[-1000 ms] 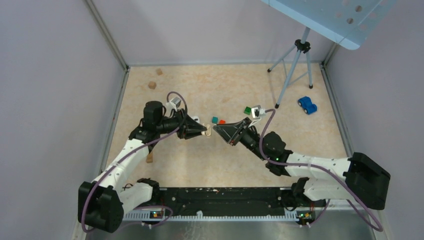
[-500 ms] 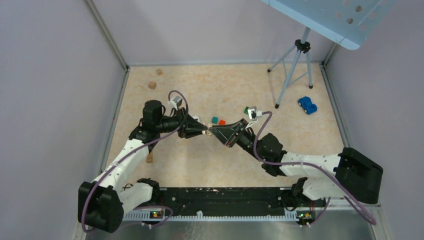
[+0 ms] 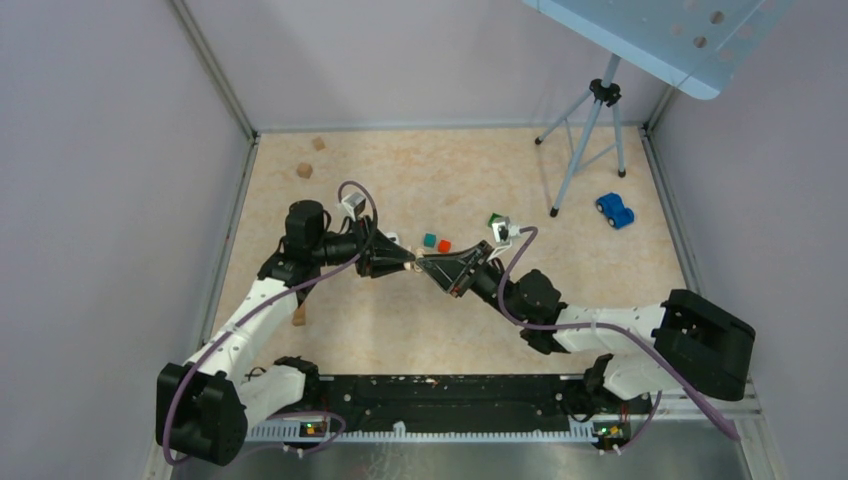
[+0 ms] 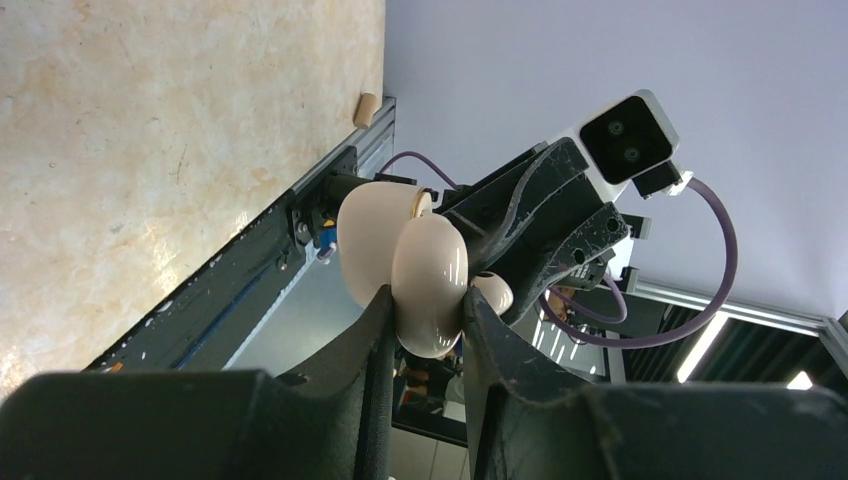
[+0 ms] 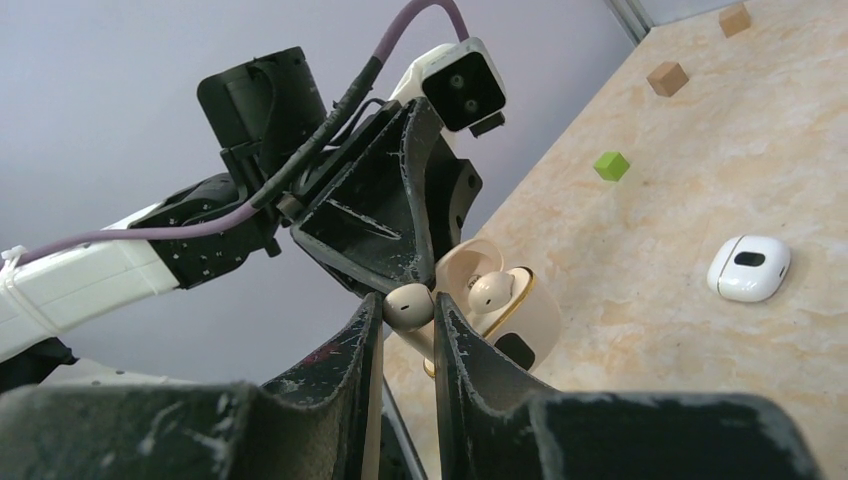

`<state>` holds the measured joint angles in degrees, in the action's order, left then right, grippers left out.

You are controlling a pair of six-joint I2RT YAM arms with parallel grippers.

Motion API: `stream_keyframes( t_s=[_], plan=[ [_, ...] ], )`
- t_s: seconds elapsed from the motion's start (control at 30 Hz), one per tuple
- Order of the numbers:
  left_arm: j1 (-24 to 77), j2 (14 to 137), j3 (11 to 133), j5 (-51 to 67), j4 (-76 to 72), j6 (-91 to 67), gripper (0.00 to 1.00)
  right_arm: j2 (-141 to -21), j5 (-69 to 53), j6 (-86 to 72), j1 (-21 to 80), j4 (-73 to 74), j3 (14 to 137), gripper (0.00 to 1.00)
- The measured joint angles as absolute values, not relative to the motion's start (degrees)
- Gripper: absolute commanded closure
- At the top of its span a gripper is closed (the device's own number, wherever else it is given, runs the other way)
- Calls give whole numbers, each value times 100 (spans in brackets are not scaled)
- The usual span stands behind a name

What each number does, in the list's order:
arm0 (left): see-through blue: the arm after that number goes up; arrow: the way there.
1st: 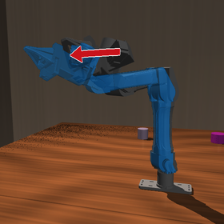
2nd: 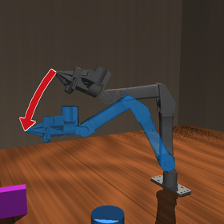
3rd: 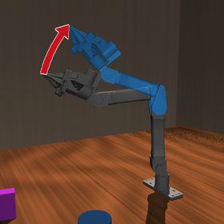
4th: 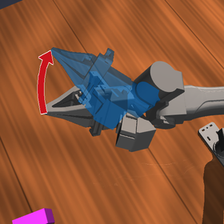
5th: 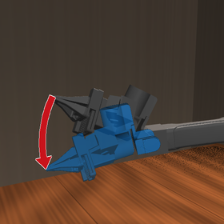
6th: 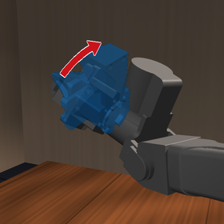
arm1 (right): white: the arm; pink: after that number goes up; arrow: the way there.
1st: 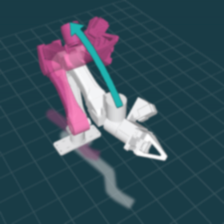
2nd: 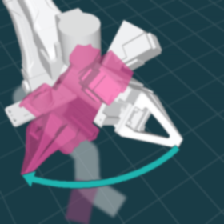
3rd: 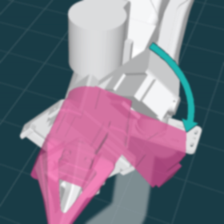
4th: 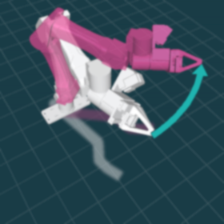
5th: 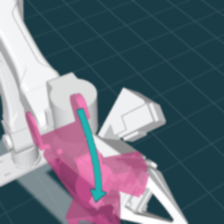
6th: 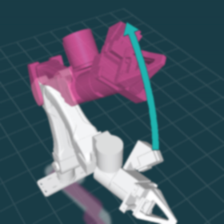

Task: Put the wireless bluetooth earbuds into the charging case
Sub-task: Insert the left earbud into the left side groove of the charging case.

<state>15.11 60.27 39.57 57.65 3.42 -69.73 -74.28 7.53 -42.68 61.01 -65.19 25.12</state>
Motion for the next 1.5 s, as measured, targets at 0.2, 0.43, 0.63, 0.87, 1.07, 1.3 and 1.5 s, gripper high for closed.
stream_keyframes(
  t_s=[0.2,0.43,0.63,0.87,1.07,1.3,1.5],
  plan=[
    [1509,6027,3889,5767,338,-7070,100,-7511,755,-4268,6101,-6598,2512,99],
    [1509,6027,3865,5767,272,-7140,100,-7572,751,-4296,6101,-6785,2512,100],
    [1509,5935,3562,5765,-226,-7483,100,-7784,738,-4399,6112,-6906,2510,100],
    [1509,5861,3326,5791,-733,-7883,100,-7826,742,-4423,6141,-7024,2491,100],
    [1509,5830,3321,5802,-801,-7946,100,-7806,790,-4421,6145,-7072,2397,100],
    [1509,5822,3321,5806,-888,-7966,100,-7723,845,-4418,6147,-6993,2379,100],
    [1509,5824,3319,5804,-904,-7966,100,-7695,939,-4423,6163,-7041,2279,97]
  ],
)
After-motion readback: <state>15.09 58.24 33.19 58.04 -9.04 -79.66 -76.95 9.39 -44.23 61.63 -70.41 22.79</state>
